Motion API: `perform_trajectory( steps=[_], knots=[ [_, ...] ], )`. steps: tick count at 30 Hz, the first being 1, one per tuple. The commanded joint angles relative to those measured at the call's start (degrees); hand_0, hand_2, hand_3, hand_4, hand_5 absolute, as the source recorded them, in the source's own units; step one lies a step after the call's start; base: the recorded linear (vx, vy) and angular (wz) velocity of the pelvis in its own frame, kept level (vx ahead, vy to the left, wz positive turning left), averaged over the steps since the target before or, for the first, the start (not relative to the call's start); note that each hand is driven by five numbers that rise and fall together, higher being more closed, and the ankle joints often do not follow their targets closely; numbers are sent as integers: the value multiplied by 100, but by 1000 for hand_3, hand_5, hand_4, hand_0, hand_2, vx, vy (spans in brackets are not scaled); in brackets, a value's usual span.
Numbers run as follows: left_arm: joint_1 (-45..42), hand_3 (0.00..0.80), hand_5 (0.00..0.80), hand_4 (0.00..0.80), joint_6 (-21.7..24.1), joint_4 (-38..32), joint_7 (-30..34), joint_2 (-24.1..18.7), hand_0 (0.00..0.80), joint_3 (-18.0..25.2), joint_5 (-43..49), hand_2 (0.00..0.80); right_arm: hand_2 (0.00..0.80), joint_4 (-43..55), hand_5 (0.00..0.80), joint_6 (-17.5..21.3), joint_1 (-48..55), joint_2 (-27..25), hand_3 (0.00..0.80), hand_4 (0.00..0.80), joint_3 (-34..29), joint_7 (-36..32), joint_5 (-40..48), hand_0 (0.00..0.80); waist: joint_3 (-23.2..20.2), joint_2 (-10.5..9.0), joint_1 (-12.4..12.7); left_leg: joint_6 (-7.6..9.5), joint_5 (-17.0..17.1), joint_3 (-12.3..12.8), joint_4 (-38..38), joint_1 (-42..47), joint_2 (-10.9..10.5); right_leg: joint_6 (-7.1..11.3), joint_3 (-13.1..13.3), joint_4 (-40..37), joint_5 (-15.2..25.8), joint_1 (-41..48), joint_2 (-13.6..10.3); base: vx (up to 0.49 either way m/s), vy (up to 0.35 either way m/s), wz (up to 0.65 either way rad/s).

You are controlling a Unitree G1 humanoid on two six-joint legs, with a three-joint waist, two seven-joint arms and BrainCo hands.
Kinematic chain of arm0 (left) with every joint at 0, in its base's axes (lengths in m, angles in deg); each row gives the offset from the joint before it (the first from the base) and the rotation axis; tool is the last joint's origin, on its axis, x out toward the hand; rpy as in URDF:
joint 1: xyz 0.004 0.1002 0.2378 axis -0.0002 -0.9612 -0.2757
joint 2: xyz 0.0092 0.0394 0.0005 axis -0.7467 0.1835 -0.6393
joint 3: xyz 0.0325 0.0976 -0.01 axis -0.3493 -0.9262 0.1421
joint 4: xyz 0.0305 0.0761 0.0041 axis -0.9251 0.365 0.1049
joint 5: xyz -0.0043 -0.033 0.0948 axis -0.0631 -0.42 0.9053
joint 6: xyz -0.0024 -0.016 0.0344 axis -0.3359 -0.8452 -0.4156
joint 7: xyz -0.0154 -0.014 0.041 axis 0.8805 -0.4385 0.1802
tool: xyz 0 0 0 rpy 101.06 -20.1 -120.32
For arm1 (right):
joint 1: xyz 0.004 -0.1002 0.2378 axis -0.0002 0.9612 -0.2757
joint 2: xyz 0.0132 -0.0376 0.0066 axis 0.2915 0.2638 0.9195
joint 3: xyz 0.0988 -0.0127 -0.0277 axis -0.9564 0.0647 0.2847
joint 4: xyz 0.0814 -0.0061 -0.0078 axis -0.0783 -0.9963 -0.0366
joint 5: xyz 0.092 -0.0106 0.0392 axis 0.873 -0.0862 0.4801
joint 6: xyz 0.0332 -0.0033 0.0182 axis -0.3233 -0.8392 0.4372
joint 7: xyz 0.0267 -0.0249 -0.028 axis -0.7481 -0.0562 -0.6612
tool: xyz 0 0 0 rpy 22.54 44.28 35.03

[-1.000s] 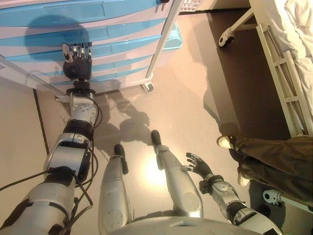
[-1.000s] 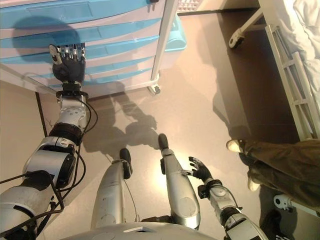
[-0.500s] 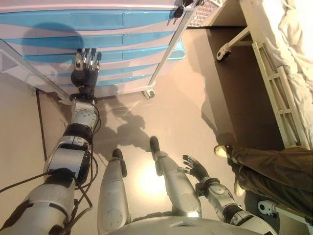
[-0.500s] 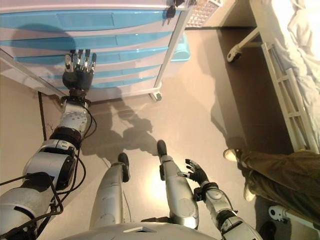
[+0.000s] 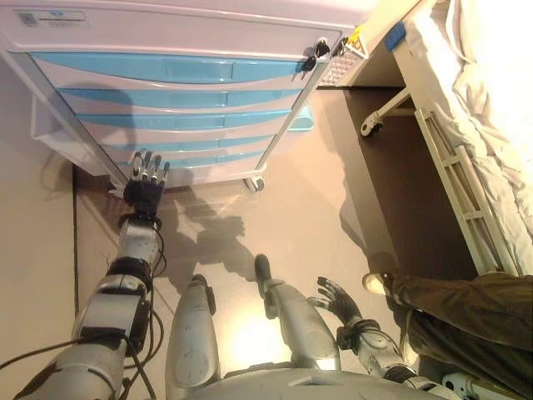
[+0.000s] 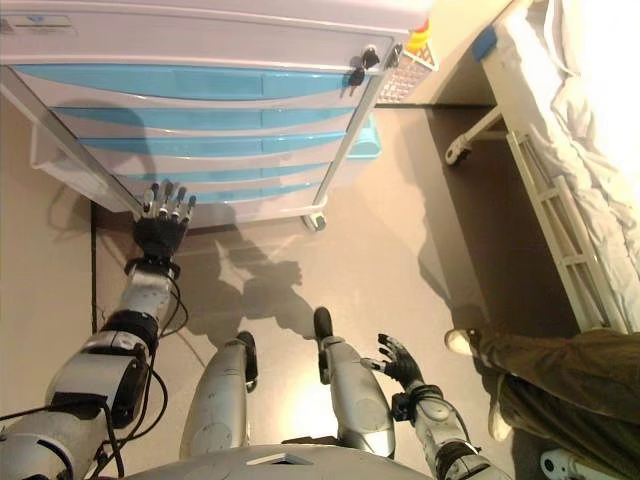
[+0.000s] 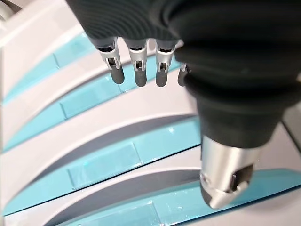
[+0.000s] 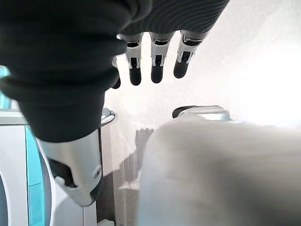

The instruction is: Open the drawer and pick up the medicine

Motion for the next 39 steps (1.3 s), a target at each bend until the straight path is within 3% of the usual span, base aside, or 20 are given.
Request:
perform_trajectory(
  steps=[1, 11, 14, 16, 18, 20, 21, 26, 30, 33, 39],
  knots=[
    [-369, 0, 0, 0, 75, -424, 211, 218, 0, 235, 395, 0, 0, 154, 0, -68, 1027, 365, 0, 0, 345, 47, -342, 0, -183, 71, 60, 363, -11, 85, 255, -274, -550, -227, -80, -33, 329, 355, 128, 220, 12, 6],
    [-780, 0, 0, 0, 185, -589, 17, 305, 0, 282, 688, 0, 0, 168, 0, -139, 1611, 271, 0, 0, 224, 42, -682, 0, -349, 106, -11, 389, 113, -13, 51, 168, -734, -143, -87, 116, 436, 471, 72, 160, 23, 1],
    [-720, 0, 0, 0, 546, -606, -119, 232, 0, 310, 918, 0, 0, 76, 0, -44, 1664, 267, 0, 0, 222, 45, -661, 0, -372, 130, -19, 405, 143, -87, -9, 234, -816, -126, -80, 155, 432, 469, 88, 62, 8, -6],
    [-744, 0, 0, 0, 1156, -801, -307, 161, 0, 210, 1821, 0, 0, 37, 0, 51, 1672, 241, 0, 0, 202, 49, -632, 0, -400, 192, -15, 404, 205, -155, -185, 311, -884, -119, -63, 186, 397, 429, 110, -29, 32, -6],
    [-898, 0, 0, 0, 1688, -1181, -946, 89, 0, -158, 3072, 0, 0, 56, 0, 112, 1602, 117, 0, 0, 72, 23, -630, 0, -416, 346, 11, 376, 384, -241, -507, 376, -942, -135, -48, 209, 353, 345, 121, -111, 93, 3],
    [-1018, 0, 0, 0, 1831, -1331, -1315, 65, 0, -349, 3772, 0, 0, 101, 0, 111, 1551, 16, 0, 0, -10, 15, -615, 0, -419, 450, 30, 346, 516, -266, -688, 417, -947, -153, -62, 214, 327, 324, 106, -127, 119, 12],
    [-1239, 0, 0, 0, 1947, -1483, -1582, 15, 0, -632, 4339, 0, 0, 130, 0, 86, 1454, -117, 0, 0, -155, 26, -606, 0, -435, 619, 68, 290, 724, -305, -975, 492, -943, -195, -110, 174, 292, 345, 77, -168, 178, 9],
    [-1993, 0, 0, 0, 1409, -1502, -1665, 102, 0, -784, 4302, 0, 0, 39, 0, -30, 1094, -426, 0, 0, -649, -20, -611, 0, -624, 1019, 168, 88, 1160, -378, -1700, 876, -866, -372, -358, 1, 87, 627, -45, -53, 151, 8],
    [-2442, 0, 0, 0, 1118, -910, -1705, 390, 0, -680, 4432, 0, 0, -87, 0, -59, 920, -529, 0, 0, -887, 2, -691, 0, -845, 1239, 185, -67, 1301, -418, -2091, 1247, -762, -465, -620, -219, -53, 1022, -125, 26, 84, 26],
    [-2695, 0, 0, 0, 946, -278, -1614, 624, 0, -575, 4663, 0, 0, -194, 0, -34, 824, -549, 0, 0, -990, -5, -826, 0, -1005, 1314, 186, -135, 1308, -463, -2367, 1524, -723, -498, -747, -418, -141, 1282, -131, 4, 61, 22],
    [-3037, 0, 0, 0, 796, 918, -1088, 973, 0, -858, 5163, 0, 0, -437, 0, 59, 612, -450, 0, 0, -1031, -90, -1080, 0, -1271, 1296, 190, -225, 1332, -417, -2846, 1886, -626, -524, -933, -720, -238, 1581, -112, -49, 13, 9]
  ],
)
